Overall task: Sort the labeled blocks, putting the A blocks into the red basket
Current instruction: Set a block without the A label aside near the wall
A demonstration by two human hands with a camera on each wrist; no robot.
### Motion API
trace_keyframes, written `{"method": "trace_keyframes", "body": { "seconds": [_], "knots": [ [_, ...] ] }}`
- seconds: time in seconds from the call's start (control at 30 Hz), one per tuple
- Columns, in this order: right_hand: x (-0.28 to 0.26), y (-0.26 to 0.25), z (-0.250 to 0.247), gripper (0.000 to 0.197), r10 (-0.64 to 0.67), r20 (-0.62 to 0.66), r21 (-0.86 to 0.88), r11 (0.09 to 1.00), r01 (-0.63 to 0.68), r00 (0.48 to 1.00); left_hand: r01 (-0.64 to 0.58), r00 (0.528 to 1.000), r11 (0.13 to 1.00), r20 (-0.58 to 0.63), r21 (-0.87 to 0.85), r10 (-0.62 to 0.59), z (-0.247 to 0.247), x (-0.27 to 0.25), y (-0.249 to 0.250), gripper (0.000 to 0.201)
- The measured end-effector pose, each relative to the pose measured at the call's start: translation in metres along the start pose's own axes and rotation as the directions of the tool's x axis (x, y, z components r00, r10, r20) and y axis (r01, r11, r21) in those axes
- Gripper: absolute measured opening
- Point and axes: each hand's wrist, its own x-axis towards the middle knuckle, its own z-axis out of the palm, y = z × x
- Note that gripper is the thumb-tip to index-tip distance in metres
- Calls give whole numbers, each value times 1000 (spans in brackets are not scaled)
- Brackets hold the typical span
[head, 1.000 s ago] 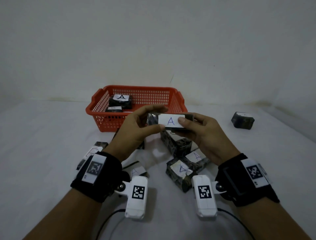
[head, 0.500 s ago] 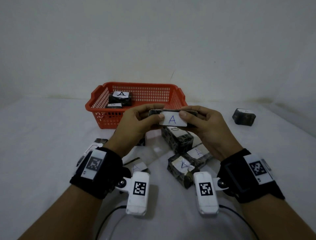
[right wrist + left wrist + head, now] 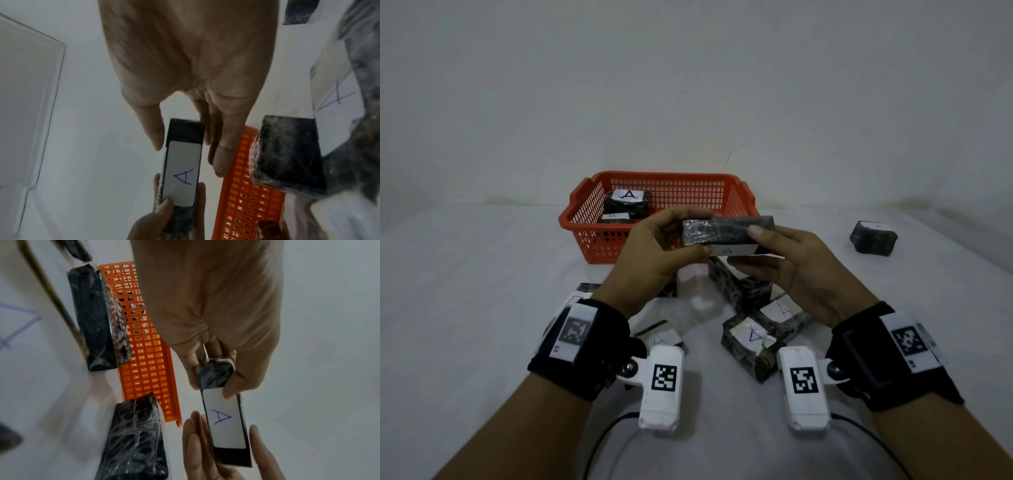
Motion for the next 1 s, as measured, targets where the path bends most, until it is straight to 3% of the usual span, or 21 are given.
{"method": "trace_keyframes", "body": {
  "seconds": [0.13,0.23,0.43,0.73,0.87,1.0],
  "knots": [
    [0,1,-2,32,0,-23,25,1000,0,1000,80,995,996,67,-29,-78,0,3,-1,48],
    [0,1,-2,34,-20,-28,9,1000,20,999,151,988,988,41,-25,-150,1,5,-3,34],
    [3,4,-2,49,-48,-57,-27,999,46,997,114,993,992,2,51,-115,2,4,-4,30],
    [2,4,-7,53,-76,-23,-66,995,74,997,110,994,994,-16,17,-109,1,2,-1,32],
    [-1,3,-10,45,-114,-38,-129,986,108,993,82,997,995,-8,47,-82,1,2,2,34],
    [0,0,-7,53,-32,8,-40,999,33,999,38,999,997,3,63,-38,1,0,3,41]
  ]
}}
